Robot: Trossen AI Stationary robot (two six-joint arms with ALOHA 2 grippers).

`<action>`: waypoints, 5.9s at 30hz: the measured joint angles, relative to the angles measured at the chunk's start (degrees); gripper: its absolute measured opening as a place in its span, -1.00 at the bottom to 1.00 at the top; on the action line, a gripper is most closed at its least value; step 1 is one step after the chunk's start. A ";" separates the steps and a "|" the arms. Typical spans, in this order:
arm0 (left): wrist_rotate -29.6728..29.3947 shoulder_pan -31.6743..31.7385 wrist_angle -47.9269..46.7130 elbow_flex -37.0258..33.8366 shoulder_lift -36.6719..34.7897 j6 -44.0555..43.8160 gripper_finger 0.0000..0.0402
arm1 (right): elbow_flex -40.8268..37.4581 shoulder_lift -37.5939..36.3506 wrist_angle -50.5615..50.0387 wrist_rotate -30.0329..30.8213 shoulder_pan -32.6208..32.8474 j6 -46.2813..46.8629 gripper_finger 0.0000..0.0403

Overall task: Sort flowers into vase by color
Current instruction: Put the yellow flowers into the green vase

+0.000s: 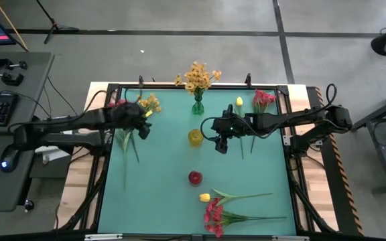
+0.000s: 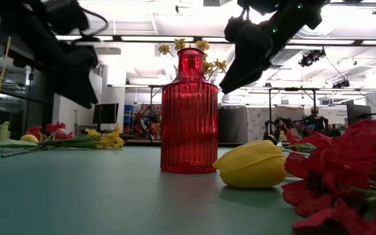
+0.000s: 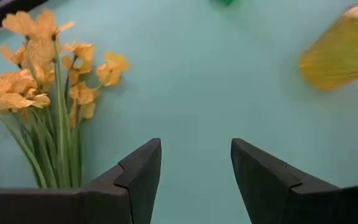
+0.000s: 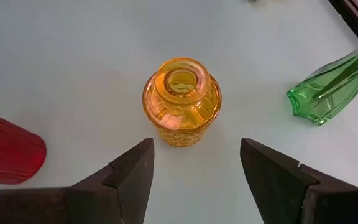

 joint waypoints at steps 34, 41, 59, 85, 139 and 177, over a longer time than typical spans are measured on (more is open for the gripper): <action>-14.41 6.79 -12.71 7.53 18.89 -3.67 -0.08 | -3.17 0.00 6.20 -0.05 0.00 -2.09 0.14; -13.34 11.63 -13.85 7.46 22.01 -0.12 -0.08 | -3.17 0.00 6.19 -0.05 0.00 -2.12 0.14; -5.41 16.42 -11.04 7.49 31.26 4.36 -0.08 | -3.17 0.00 6.19 -0.05 0.00 -2.10 0.14; -5.59 14.56 -7.87 8.78 10.11 9.95 -0.97 | -3.17 0.00 6.17 -0.05 0.00 -2.12 0.14; 20.36 -3.38 119.05 9.47 52.45 38.34 -0.99 | -3.17 -0.17 5.11 23.49 0.07 -2.98 0.14; 5.13 -0.50 109.99 12.29 56.07 45.74 -0.99 | -3.17 -0.17 5.23 22.30 0.04 -2.63 0.14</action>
